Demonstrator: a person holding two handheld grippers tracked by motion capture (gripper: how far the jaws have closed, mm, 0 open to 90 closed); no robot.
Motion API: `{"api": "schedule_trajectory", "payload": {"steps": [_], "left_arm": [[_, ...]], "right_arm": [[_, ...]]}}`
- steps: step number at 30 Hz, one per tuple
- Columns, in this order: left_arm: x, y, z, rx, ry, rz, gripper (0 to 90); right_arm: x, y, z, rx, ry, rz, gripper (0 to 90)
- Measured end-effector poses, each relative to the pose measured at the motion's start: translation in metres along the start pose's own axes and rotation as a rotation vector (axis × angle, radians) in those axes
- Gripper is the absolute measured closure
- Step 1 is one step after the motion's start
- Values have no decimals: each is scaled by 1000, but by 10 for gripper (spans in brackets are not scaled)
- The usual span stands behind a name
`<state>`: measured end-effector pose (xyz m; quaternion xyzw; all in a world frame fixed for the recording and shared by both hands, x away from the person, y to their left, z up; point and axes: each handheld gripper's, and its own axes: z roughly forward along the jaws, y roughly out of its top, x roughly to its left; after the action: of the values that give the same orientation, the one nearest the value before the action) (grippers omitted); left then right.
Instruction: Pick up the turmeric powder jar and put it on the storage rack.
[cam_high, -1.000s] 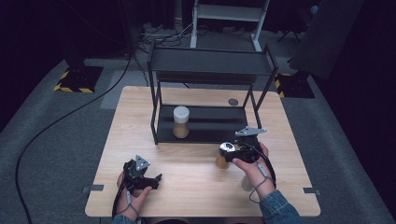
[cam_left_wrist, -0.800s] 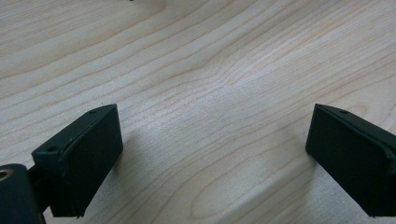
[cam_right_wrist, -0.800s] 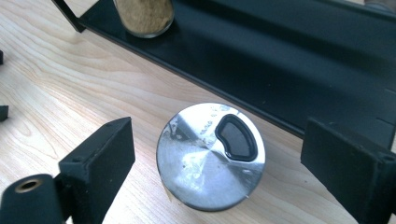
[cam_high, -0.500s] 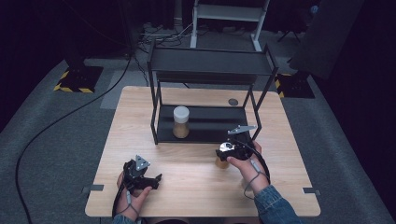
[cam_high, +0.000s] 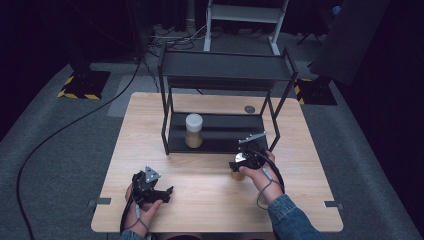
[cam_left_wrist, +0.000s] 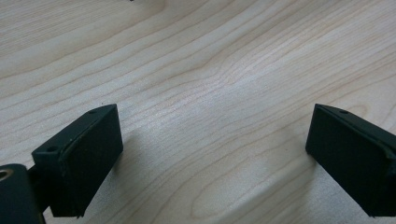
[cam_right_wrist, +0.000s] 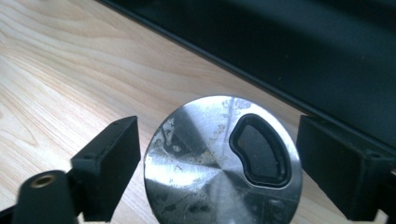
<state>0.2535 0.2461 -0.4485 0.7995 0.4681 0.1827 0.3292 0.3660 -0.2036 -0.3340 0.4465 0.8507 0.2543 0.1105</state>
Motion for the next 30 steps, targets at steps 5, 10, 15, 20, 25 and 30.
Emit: {"api": "schedule_trajectory", "payload": {"steps": [5,10,15,20,25,30], "left_arm": [[0,0,0,0,0,0,37],[0,0,0,0,0,1,37],[0,0,0,0,0,1,37],[0,0,0,0,0,1,37],[0,0,0,0,0,0,37],[0,0,0,0,0,0,37]], "right_arm": [[1,7,3,40,-5,0,181],[1,12,6,72,-9,-6,224],[-2,16,8,96,0,2,264],[-5,16,8,95,20,0,302],[-3,14,7,84,7,-10,310],[-2,16,6,87,4,-8,312]]}}
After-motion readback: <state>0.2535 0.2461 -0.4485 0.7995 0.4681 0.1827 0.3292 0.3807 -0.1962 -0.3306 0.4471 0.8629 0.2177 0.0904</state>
